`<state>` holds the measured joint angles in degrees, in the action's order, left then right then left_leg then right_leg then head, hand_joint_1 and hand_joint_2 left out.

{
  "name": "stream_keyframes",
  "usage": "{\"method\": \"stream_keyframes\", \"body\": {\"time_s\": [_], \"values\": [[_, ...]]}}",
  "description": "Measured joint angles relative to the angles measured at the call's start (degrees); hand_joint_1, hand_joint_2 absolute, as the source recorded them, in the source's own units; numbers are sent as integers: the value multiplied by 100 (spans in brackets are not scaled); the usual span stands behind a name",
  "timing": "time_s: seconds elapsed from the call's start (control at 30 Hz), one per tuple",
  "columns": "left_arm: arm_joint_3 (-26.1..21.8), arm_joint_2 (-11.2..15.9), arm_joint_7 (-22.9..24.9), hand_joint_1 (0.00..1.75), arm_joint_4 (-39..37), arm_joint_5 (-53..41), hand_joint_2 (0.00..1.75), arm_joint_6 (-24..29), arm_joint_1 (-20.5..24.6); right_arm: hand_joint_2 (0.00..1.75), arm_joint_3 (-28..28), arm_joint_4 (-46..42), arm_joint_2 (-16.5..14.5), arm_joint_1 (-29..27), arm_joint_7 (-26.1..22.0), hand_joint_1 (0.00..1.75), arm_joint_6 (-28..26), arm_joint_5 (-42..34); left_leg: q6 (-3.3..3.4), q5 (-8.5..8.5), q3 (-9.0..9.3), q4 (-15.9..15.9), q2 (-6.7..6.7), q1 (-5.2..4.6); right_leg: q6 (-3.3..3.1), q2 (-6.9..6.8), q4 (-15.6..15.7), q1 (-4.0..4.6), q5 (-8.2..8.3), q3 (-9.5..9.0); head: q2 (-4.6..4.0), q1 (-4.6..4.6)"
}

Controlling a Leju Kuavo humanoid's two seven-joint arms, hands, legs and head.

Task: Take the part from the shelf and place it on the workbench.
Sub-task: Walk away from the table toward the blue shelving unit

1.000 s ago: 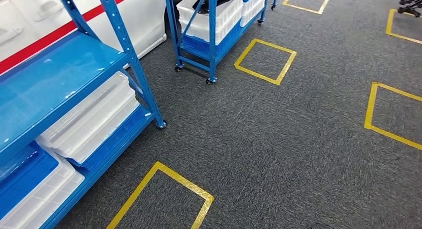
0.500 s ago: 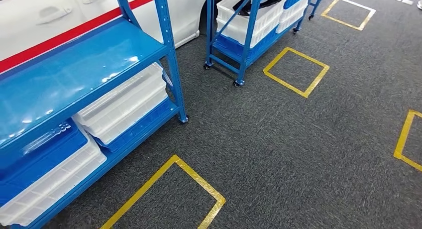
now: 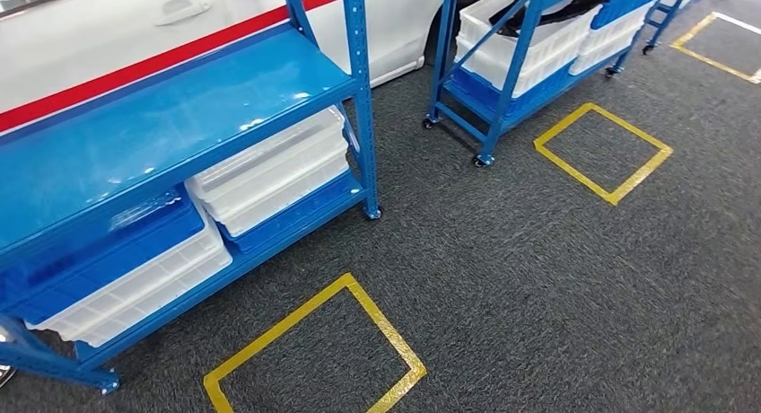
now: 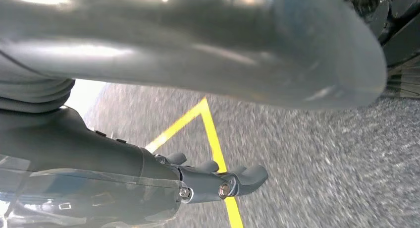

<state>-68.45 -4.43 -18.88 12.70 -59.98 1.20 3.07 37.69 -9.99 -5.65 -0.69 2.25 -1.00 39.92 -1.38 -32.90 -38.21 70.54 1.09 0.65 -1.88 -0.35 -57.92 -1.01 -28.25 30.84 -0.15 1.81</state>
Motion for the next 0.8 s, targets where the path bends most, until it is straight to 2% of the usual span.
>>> {"method": "stream_keyframes", "body": {"time_s": [0.03, 0.07, 0.1, 0.13, 0.2, 0.23, 0.27, 0.33, 0.37, 0.4, 0.47, 0.53, 0.57, 0.6, 0.63, 0.67, 0.7, 0.73, 0.8], "values": [[-1, -1, 1, 0, 0, -2, 0, 0, 4, 0, 1, 1, 19, -1, 0, 0, 1, 5, -12, -93, -125, 276, -31, 3, -8, -90, -4, 11, -7, 1, 0, 0], [-1, -3, 1, 0, 0, -3, 0, 1, -4, 0, 3, 1, 38, 3, -1, 0, 3, 13, -19, -74, -152, 359, -51, 5, -11, -174, -9, 17, -16, 0, 0, 0], [-2, -3, 2, 0, 0, -5, 0, 3, -15, 0, 5, 1, 52, 9, -1, 0, 4, 18, -20, 51, -59, 210, -79, 5, -8, -253, -18, 20, -28, -6, 0, 0], [-3, -1, 1, 0, 0, -8, 0, 5, -25, 0, 9, 1, 63, 15, -2, 0, 5, 25, -11, 242, 136, -132, -142, 3, 1, -326, -28, 22, -43, -18, 0, 0], [-5, 2, -1, 0, 0, -15, 0, 9, -17, 0, 17, 1, 75, 21, -2, 0, 6, 40, 44, 515, 545, -895, -407, -29, 40, -459, -52, 38, -81, -48, 0, -1], [-5, 2, -4, 0, 0, -18, 0, 9, -8, 0, 22, 1, 78, 24, -3, 0, 6, 50, 81, 558, 646, -1103, -498, -51, 67, -515, -59, 49, -96, -62, 0, -1], [-7, 2, -8, 0, 0, -20, 0, 9, -5, 0, 26, 1, 78, 30, -3, 0, 6, 59, 114, 550, 674, -1186, -541, -72, 93, -567, -59, 59, -106, -76, 0, -1], [-14, 2, -15, 0, 0, -21, 0, 9, -17, 0, 30, 1, 78, 57, -4, 0, 6, 74, 176, 574, 676, -1217, -424, -69, 148, -658, -48, 68, -121, -109, 0, -1], [-19, 1, -18, 0, 0, -21, 0, 9, -26, 0, 31, 1, 78, 65, -3, 0, 6, 78, 209, 598, 692, -1248, -370, -51, 179, -586, -79, 59, -158, -116, 0, -2], [-22, 1, -19, 0, 0, -21, 0, 9, -30, 0, 32, 1, 76, 68, -3, 0, 6, 82, 245, 624, 704, -1278, -313, -32, 204, -449, -186, 50, -247, -83, 0, -1], [-26, -1, -23, 0, 0, -22, 0, 9, -18, 0, 36, 1, 48, 59, -2, 0, 5, 91, 304, 668, 696, -1309, -198, -12, 238, -100, -748, 22, -590, 167, 0, -2], [-29, -1, -30, 0, 0, -29, 0, 9, -5, 0, 45, 1, -2, 50, -2, 0, 4, 102, 328, 685, 669, -1303, -68, -16, 251, 8, -1480, 13, -907, 536, 0, -2], [-32, -1, -33, 0, 0, -37, 0, 9, -7, 0, 53, 1, -20, 46, -2, 0, 3, 107, 328, 686, 666, -1298, -2, -17, 258, 16, -1680, 9, -933, 648, 0, -2], [-35, -1, -35, 0, 0, -45, 0, 9, -12, 0, 61, 1, -34, 45, -2, 0, 3, 111, 323, 684, 669, -1290, 76, -15, 262, 22, -1647, 0, -822, 654, 0, -2], [-38, -2, -37, 0, 0, -52, 0, 9, -16, 0, 68, 1, -40, 43, -2, 0, 2, 114, 313, 679, 674, -1277, 155, -11, 263, 41, -1394, -14, -613, 557, 0, -2], [-40, -4, -40, 0, 0, -55, 0, 9, -17, 0, 73, 1, -44, 40, -2, 0, 2, 118, 297, 670, 677, -1258, 234, -7, 262, 91, -1017, -32, -365, 401, 0, -2], [-40, -5, -44, 0, 0, -56, 0, 9, -16, 0, 78, 1, -45, 37, -3, 0, 2, 122, 267, 657, 665, -1231, 310, -8, 261, 225, -630, -53, -181, 240, 0, -2], [-40, -7, -49, 0, 0, -57, 0, 9, -12, 0, 81, 1, -45, 36, -5, 0, 2, 125, 230, 645, 647, -1201, 374, -12, 259, 346, -354, -65, -74, 130, 0, -1], [-41, -7, -62, 0, 0, -58, 0, 9, -8, 0, 88, 1, -45, 41, -9, 0, 3, 126, 138, 642, 596, -1179, 483, -13, 240, 480, -170, -56, -59, 68, 0, -1]]}}
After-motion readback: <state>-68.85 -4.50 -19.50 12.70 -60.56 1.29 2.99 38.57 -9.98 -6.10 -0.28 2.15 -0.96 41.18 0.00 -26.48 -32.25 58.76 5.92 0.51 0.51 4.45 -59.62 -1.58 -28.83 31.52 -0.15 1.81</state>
